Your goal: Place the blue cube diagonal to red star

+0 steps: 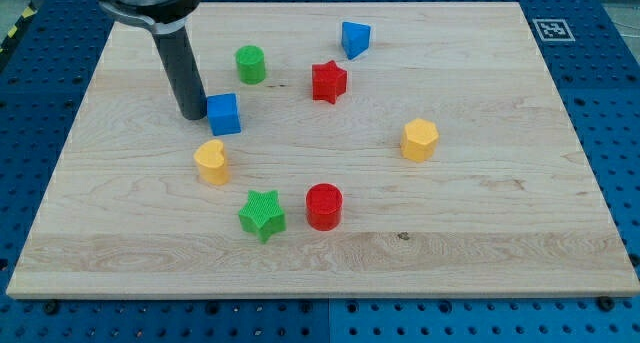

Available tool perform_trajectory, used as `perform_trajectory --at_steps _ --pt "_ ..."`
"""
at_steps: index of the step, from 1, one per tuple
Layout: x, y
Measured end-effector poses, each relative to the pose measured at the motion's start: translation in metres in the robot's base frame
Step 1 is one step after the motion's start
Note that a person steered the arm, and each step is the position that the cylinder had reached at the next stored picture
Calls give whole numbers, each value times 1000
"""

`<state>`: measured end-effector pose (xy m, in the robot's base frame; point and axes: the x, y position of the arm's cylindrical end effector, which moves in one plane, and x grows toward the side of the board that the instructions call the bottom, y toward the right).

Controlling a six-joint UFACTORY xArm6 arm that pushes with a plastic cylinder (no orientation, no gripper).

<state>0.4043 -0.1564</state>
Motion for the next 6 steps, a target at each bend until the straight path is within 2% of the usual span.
perform_trajectory --at_steps 3,4,6 --pt "-55 -6" --pt "-58 10" --pt "-24 23"
